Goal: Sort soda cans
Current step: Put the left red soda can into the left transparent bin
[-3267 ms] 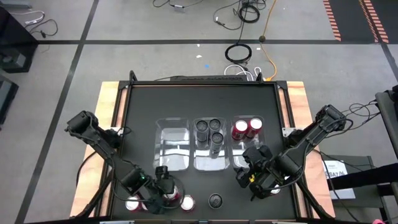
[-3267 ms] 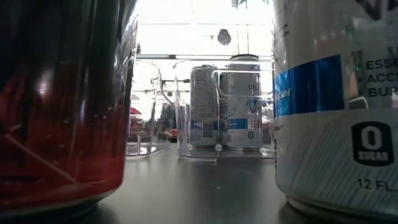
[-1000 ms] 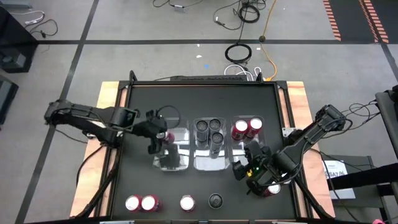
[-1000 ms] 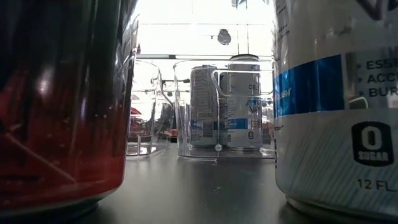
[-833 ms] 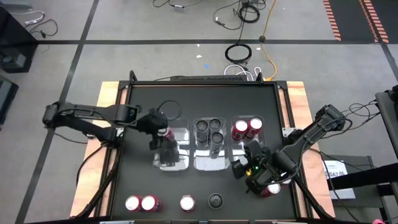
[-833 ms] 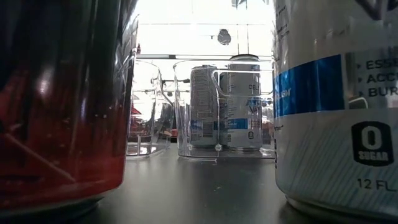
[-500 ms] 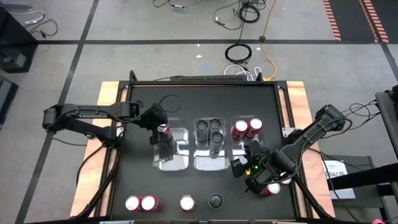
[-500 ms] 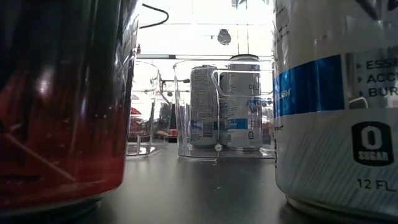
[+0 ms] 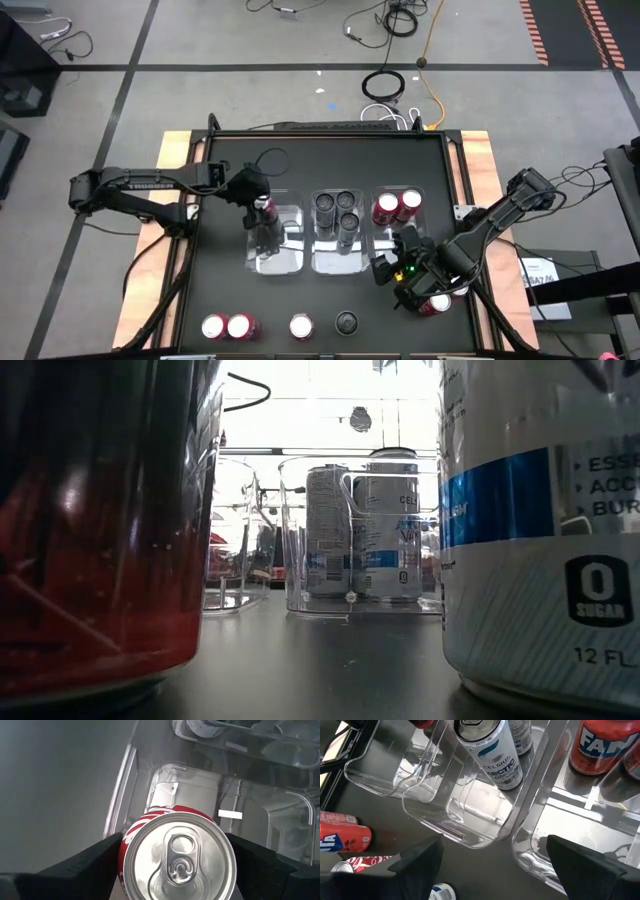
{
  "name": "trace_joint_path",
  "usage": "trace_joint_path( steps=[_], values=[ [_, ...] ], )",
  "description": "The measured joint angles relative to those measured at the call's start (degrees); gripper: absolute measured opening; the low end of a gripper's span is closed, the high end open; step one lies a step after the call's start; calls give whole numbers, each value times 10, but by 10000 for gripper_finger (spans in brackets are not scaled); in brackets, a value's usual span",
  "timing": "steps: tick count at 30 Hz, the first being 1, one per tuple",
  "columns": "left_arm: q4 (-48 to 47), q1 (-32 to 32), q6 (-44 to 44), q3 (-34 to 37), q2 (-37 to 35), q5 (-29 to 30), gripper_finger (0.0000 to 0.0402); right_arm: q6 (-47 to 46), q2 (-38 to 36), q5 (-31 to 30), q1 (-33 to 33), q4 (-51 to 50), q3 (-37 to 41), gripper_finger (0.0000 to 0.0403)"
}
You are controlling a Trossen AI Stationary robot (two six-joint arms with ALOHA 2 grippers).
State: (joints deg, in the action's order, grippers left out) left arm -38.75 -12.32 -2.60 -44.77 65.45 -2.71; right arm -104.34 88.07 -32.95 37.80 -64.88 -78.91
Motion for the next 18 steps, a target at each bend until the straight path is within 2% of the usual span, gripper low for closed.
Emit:
trace_joint_path(
  steps=[13, 18],
  values=[
    [-9, 1, -1, 0, 0, -3, 344, 46, 0, 0, 0, 0, 0, 345],
    [-11, 1, -31, 0, 0, -5, 345, 57, 0, 0, 0, 0, 0, 345]
  ],
)
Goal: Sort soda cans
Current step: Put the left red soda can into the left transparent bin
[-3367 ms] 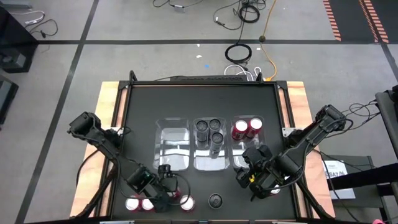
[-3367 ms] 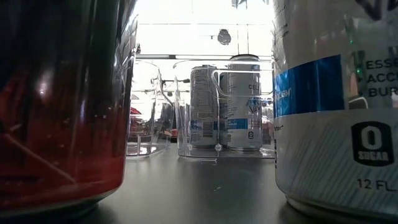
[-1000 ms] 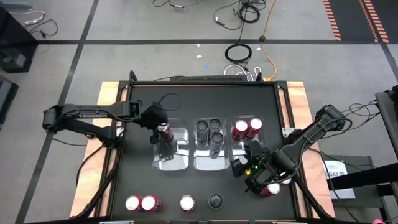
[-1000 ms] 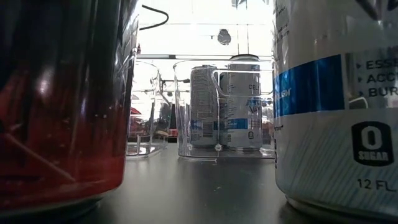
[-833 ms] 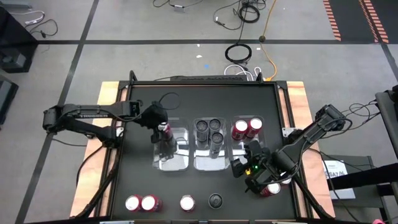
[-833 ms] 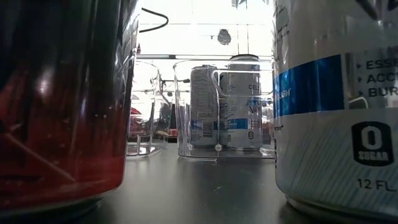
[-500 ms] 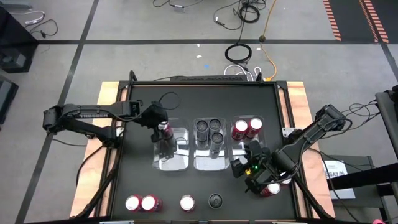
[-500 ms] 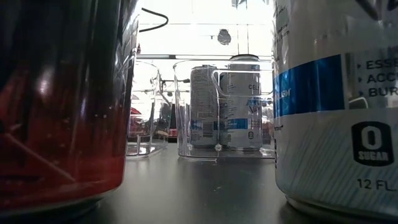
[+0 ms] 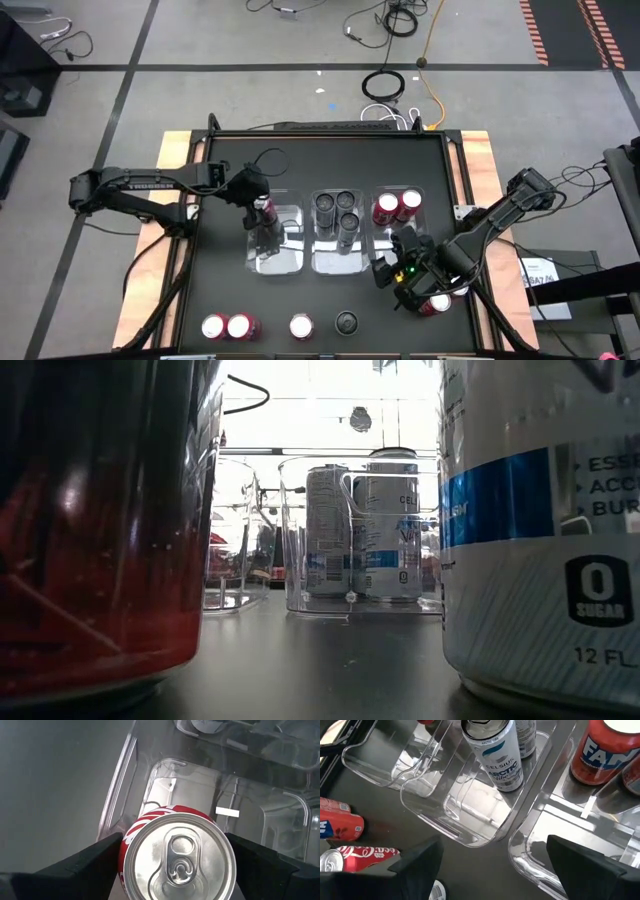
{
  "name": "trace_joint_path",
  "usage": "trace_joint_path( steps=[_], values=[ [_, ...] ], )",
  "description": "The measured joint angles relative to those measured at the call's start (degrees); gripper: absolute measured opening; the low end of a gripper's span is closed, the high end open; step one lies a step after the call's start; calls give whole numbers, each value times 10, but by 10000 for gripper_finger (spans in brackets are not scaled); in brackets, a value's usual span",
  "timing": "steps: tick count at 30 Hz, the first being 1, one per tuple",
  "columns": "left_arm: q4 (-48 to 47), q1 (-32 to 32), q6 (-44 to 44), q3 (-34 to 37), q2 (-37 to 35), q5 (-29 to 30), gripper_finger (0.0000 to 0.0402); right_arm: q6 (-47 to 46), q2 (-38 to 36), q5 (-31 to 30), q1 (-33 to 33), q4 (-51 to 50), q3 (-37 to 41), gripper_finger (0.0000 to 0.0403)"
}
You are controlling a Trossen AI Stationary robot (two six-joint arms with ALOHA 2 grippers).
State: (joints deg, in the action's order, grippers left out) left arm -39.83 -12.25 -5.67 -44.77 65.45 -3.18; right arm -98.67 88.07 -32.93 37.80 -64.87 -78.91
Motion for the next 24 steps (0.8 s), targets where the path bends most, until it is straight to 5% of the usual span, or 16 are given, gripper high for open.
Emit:
trace_joint_path(
  steps=[24],
  values=[
    [-4, 0, 0, -42, 0, 0, 345, 4, 0, 2, 0, 3, 0, 345]
  ],
)
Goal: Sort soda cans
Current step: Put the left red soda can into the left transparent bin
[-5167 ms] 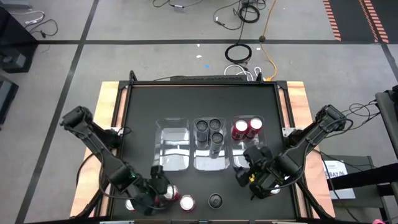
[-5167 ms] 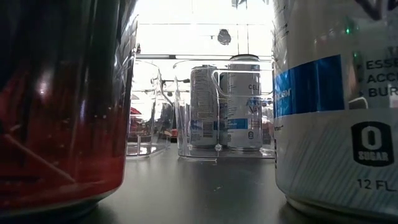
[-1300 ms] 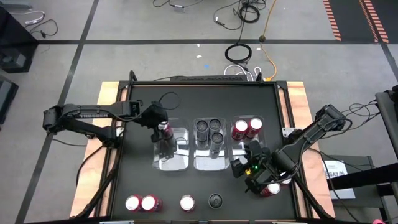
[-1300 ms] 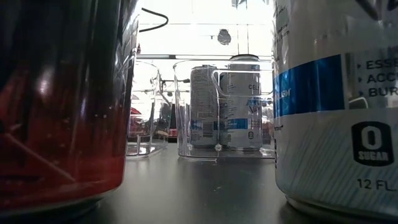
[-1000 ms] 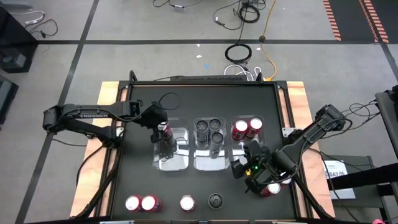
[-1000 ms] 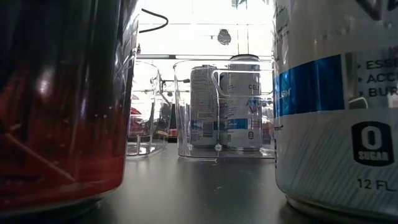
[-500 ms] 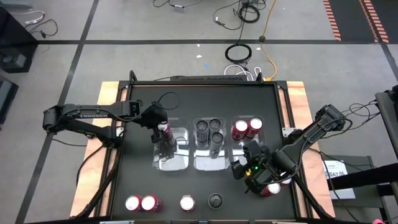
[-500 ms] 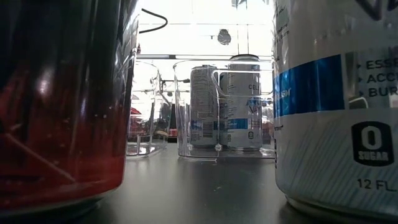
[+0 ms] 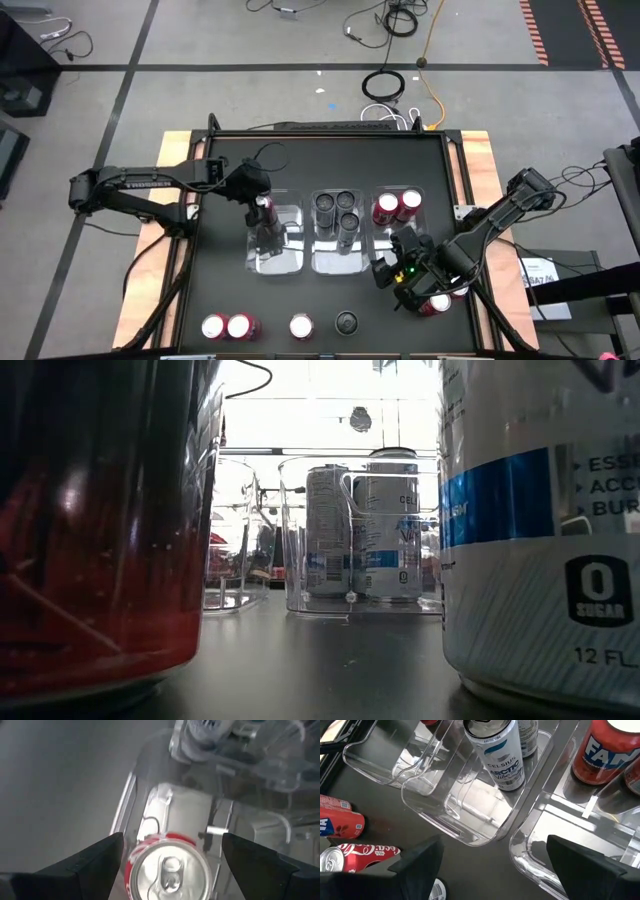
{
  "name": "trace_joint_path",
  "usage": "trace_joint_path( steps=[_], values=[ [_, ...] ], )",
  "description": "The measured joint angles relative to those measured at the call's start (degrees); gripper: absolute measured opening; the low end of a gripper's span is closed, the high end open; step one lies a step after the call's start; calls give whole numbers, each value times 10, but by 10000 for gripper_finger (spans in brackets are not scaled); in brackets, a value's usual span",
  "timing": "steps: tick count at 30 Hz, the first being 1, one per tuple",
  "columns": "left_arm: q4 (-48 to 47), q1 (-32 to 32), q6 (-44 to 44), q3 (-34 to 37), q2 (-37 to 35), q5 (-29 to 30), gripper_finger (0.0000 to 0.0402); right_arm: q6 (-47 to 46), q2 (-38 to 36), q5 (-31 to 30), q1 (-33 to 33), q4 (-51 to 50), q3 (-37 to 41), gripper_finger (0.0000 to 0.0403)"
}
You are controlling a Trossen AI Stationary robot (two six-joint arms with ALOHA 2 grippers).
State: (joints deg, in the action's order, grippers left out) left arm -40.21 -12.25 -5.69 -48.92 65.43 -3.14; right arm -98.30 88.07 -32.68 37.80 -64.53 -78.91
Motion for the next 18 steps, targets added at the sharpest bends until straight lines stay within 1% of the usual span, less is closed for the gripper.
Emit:
trace_joint_path(
  steps=[6, 9, 11, 15, 18],
  values=[
    [-28, 0, 0, -44, 0, 2, 345, 2, 0, 0, 0, 0, 0, 345],
    [-21, 0, -2, -63, 0, 2, 345, 13, 0, 0, 0, 0, 0, 345],
    [-20, 0, -32, -72, 0, 2, 345, 27, 0, 0, 0, -1, 0, 345],
    [-15, 0, -148, -89, 0, 1, 345, 58, 0, 0, 0, -2, 0, 345],
    [-12, 0, -180, -100, 0, -20, 345, 89, 0, 0, 0, -4, 0, 345]
  ],
)
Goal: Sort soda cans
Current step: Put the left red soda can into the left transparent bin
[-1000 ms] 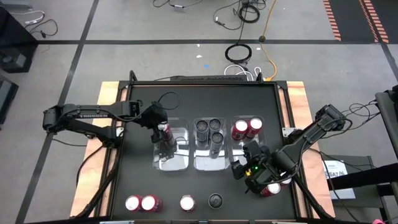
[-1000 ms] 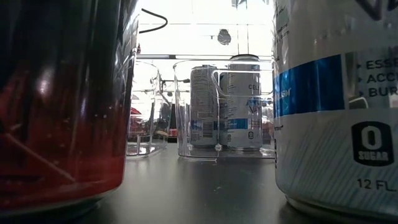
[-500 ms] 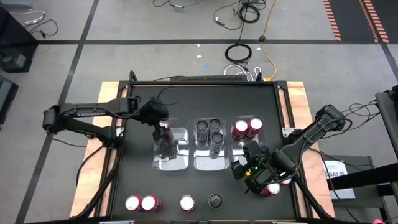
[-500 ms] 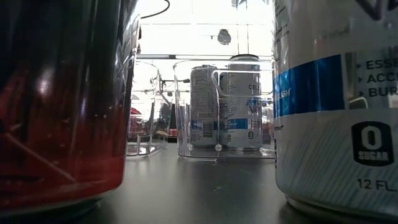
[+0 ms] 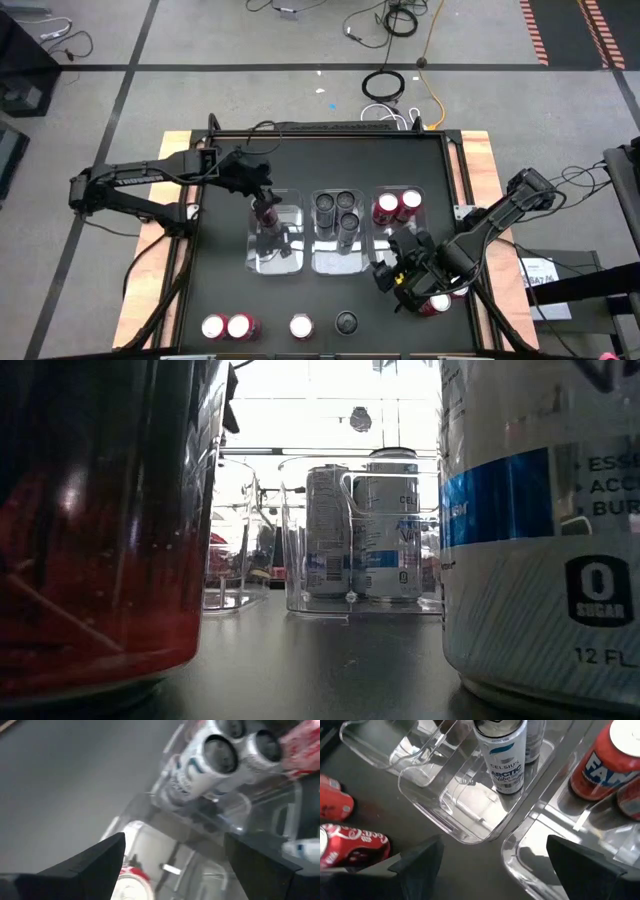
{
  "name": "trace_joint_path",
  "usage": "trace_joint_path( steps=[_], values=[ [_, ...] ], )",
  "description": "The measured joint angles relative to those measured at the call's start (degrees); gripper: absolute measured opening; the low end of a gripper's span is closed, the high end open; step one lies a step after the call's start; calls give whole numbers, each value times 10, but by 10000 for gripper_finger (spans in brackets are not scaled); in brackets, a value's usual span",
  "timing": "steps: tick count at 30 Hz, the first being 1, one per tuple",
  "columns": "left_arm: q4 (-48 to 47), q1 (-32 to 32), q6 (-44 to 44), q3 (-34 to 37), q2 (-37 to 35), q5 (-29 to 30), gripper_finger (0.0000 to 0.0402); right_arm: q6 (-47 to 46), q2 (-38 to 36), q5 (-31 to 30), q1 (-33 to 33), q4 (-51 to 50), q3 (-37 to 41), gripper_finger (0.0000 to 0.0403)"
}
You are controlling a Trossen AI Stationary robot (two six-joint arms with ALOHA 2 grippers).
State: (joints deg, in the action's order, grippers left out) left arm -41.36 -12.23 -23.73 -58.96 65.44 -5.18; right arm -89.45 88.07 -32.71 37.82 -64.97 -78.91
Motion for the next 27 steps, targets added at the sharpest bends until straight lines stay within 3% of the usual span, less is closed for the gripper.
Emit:
trace_joint_path(
  steps=[4, 7, 19, 27],
  values=[
    [16, 14, -37, -17, 0, -17, 345, 41, 0, 0, 0, 0, 0, 345],
    [33, 60, -44, -19, 0, -12, 345, 71, 0, 0, 0, 0, 0, 345],
    [119, 300, -183, -27, 52, 123, 345, 197, 0, 0, 0, -2, 0, 345],
    [67, 409, -174, -184, 193, 183, 345, 249, 0, 0, 0, -2, 0, 345]
  ],
)
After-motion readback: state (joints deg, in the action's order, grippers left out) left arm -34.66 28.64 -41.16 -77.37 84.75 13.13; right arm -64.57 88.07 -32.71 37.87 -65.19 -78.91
